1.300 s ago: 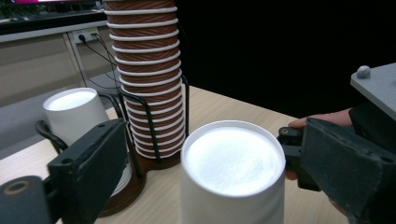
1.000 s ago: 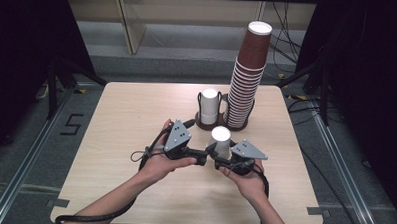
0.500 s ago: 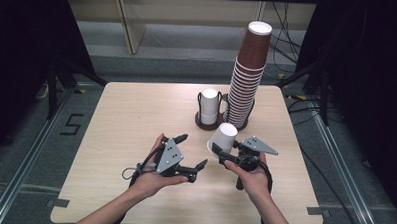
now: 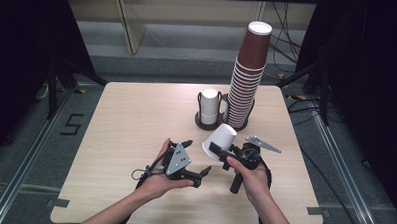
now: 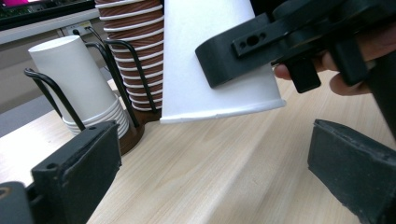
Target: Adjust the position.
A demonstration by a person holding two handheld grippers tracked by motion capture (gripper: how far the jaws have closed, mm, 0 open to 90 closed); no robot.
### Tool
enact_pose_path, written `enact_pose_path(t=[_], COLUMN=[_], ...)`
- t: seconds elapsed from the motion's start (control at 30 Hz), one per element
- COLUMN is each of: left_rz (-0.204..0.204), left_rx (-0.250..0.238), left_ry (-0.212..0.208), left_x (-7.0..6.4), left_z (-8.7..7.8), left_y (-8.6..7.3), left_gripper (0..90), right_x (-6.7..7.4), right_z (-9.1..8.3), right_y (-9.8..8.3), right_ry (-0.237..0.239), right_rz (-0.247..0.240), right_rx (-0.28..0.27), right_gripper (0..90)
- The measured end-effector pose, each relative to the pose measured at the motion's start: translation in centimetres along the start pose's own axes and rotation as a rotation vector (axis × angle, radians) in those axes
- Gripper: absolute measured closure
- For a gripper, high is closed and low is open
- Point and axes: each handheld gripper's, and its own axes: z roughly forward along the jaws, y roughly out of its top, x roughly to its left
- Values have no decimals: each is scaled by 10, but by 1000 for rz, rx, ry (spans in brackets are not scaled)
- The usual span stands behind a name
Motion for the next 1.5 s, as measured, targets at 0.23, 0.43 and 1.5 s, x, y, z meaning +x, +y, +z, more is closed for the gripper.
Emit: enact_pose_path(t=[0.23,0.43,1.5], left_rz=[-10,-37,-68], left_rx=[8,14,26], left_ry=[-26,-43,-45], left_x=[0,-2,-2], left_z=[10,17,31], left_y=[3,2,3], left_gripper=[0,0,136], right_x=[2,2,5], right_z=[3,4,6], right_y=[-3,-5,-11], right_ry=[14,24,48], right_rz=[44,74,89], right_rx=[23,22,26], right_gripper=[321,321,293])
